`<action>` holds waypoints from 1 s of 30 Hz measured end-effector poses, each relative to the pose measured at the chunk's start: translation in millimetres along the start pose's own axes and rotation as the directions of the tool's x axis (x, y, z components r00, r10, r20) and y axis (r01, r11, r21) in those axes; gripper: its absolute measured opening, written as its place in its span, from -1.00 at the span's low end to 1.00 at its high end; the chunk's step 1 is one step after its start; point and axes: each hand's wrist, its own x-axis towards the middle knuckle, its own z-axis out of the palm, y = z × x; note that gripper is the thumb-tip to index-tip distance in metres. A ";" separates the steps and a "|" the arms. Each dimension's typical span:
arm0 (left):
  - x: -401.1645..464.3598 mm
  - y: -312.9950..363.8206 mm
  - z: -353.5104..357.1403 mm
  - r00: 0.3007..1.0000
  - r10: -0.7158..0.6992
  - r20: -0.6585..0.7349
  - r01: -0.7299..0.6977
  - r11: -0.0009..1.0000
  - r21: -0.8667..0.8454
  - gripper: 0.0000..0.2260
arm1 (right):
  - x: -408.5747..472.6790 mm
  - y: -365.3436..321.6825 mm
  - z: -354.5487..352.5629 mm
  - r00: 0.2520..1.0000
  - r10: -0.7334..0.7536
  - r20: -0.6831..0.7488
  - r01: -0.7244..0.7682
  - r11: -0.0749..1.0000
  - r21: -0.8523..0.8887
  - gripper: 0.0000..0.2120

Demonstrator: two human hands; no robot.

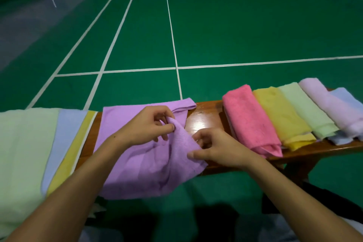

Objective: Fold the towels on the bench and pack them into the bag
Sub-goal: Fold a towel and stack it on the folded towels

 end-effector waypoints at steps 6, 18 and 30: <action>-15.1 -4.9 -16.4 0.999 0.009 -0.052 -0.011 0.999 -0.037 -0.91 | -2.7 9.9 -1.8 0.997 -0.042 0.058 0.047 0.995 -0.088 -0.82; -40.9 -8.1 -37.1 0.999 -0.032 -0.026 0.025 0.968 -0.251 -0.94 | 52.7 -4.8 4.5 0.934 -0.220 -0.281 0.186 0.972 -0.142 -0.87; -48.3 -26.7 -23.2 0.985 0.042 0.168 -0.072 0.982 0.175 -0.75 | 89.3 -21.9 6.3 0.927 -0.337 -0.164 0.297 0.928 -0.226 -0.84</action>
